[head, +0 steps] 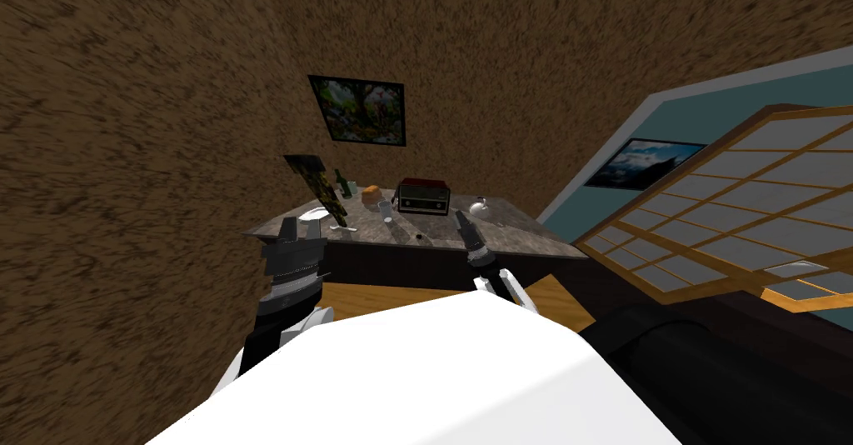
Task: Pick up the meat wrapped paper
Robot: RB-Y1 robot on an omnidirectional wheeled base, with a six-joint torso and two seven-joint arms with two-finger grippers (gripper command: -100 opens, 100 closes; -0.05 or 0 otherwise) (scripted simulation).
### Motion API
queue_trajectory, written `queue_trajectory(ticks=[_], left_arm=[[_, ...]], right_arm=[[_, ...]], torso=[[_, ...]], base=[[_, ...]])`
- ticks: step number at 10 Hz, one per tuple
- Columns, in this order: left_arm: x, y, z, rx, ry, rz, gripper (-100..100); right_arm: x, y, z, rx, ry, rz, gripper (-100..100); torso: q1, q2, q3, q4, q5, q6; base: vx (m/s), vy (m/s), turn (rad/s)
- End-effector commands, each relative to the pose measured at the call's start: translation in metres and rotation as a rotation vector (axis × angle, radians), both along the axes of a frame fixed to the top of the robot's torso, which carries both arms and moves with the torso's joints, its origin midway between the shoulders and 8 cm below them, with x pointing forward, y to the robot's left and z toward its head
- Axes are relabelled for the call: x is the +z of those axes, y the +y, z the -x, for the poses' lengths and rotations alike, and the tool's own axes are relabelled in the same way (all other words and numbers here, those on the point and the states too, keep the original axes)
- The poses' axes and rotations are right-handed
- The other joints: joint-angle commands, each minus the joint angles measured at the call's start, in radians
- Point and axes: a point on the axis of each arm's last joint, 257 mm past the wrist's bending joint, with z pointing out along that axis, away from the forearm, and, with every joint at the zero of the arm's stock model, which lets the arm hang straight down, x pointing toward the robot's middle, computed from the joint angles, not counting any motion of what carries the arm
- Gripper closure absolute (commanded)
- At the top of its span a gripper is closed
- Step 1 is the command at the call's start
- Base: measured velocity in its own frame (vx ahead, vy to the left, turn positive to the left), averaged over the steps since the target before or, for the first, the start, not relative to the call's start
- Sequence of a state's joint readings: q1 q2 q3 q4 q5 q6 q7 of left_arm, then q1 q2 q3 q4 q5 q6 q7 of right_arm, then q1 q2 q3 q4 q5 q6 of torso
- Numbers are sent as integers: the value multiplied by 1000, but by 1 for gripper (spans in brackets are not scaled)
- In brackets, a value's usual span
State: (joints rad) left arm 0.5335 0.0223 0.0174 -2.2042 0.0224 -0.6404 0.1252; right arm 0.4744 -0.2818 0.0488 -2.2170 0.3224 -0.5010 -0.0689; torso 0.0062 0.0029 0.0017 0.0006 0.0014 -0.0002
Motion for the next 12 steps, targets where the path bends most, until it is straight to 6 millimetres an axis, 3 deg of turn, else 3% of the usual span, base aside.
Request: queue_trajectory(ticks=[1,7,12], left_arm=[[0,0,0,0,0,0,0],[0,0,0,0,0,0,0],[0,0,0,0,0,0,0]], right_arm=[[-6,7,0,0,0,78,-100],[-39,23,-1,-1,-4,388,-100],[-82,23,-2,-2,-12,703,-100]], torso=[[0,0,0,0,0,0],[-1,-2,-1,0,0,0],[-1,-3,-1,0,0,0]], base=[[-33,78,26],[-14,77,36],[-7,94,37]])
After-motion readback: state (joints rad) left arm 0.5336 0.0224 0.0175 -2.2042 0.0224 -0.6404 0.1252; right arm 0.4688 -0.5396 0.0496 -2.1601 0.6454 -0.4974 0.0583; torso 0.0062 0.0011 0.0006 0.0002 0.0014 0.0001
